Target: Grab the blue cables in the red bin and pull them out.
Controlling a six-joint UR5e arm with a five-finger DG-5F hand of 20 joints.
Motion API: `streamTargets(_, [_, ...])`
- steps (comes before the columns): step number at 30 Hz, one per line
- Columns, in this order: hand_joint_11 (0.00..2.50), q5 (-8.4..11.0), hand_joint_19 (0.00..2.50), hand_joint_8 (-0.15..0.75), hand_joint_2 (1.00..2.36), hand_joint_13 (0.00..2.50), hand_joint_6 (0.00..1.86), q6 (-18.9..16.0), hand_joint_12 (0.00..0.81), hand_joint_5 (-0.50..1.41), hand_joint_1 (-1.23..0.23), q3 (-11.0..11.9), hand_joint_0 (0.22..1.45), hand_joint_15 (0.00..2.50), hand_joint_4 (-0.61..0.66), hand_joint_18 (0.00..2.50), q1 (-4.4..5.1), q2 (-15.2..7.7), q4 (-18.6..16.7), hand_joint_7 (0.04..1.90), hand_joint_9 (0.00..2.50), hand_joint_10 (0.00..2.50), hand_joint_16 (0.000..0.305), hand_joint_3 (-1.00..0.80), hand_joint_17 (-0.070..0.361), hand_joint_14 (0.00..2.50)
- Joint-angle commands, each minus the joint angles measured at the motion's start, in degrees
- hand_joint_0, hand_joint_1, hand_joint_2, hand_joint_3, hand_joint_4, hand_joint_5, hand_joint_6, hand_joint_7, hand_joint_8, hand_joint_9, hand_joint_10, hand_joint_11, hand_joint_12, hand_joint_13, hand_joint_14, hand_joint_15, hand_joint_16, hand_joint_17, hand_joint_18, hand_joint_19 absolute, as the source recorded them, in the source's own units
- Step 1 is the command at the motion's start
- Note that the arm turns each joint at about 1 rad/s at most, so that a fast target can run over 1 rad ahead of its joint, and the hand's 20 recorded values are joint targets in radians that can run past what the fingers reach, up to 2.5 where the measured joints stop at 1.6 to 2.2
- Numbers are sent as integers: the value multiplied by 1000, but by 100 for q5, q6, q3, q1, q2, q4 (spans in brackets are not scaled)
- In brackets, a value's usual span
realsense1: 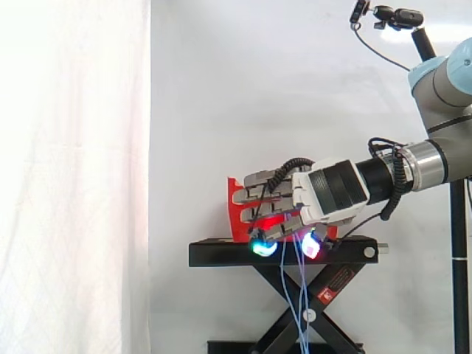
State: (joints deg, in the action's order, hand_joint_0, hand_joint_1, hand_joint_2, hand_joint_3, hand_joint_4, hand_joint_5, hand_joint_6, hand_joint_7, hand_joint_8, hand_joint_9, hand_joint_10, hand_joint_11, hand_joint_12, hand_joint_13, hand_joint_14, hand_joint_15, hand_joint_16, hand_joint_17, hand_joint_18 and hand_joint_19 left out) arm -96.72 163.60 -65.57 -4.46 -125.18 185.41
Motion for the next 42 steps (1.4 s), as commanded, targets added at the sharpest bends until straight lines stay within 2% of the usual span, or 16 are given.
streamTargets(1, [196,4,243,246,1000,295,8,0,361,704,-1067,0,752,160,123,208,-2,-7,-119,665,498,9,55,-1000,124,7])
streamTargets(13, [200,4,240,248,1000,303,7,35,361,710,-1069,-18,749,162,128,218,-2,-7,-128,675,500,7,55,-1000,124,6])
streamTargets(15, [201,4,240,246,1000,302,8,35,361,711,-1069,-167,748,166,127,218,6,2,-163,671,501,7,55,-1000,124,6])
streamTargets(17, [188,4,240,248,1000,303,8,18,361,711,-1070,-325,748,162,120,219,6,2,-321,676,501,6,55,-1000,124,6])
streamTargets(18, [201,-5,240,248,1000,303,7,27,362,712,-1071,-395,747,162,129,219,-2,2,-523,672,501,7,55,-1000,124,6])
streamTargets(21, [192,-5,247,248,1000,303,7,27,362,712,-1069,-431,746,162,127,220,-2,2,-822,677,501,7,55,-1000,124,6])
streamTargets(29, [194,-14,246,246,1000,304,8,0,363,713,-1065,-352,745,165,129,222,-11,2,-804,672,501,6,55,-1000,124,6])
streamTargets(42, [194,-5,246,247,1000,304,8,9,363,718,-1061,-352,746,165,122,223,-29,2,-690,671,502,7,55,-1000,124,8])
